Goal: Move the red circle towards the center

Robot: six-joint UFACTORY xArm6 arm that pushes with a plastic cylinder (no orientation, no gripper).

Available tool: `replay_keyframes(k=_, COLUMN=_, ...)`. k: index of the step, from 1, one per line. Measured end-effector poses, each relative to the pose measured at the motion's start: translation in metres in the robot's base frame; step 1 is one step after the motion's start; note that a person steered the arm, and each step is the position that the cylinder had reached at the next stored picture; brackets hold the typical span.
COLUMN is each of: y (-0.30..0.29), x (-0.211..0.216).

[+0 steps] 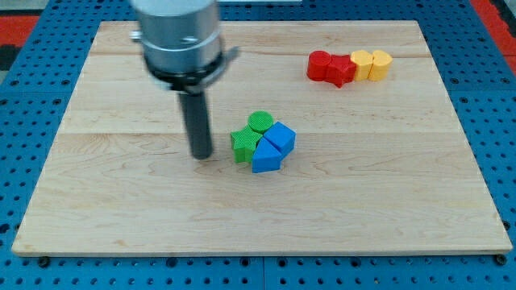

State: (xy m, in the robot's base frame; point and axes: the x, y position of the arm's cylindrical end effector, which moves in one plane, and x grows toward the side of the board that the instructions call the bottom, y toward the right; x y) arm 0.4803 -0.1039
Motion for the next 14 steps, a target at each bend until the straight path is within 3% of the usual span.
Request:
replay_keyframes(k=1, y=-0.055, x=-0.040)
replay_keyframes(k=2, y=-0.053, x=-0.118)
replay_keyframes(k=3, y=0.016, x=-0.197)
replay_keyframes(k=4, y=0.127, x=-0.243)
replay_keyframes(k=5, y=0.197, x=-0.241)
replay_keyframes(k=8, y=0.219, x=-0.171)
replay_keyframes(k=14, y=0.125, x=-0.159)
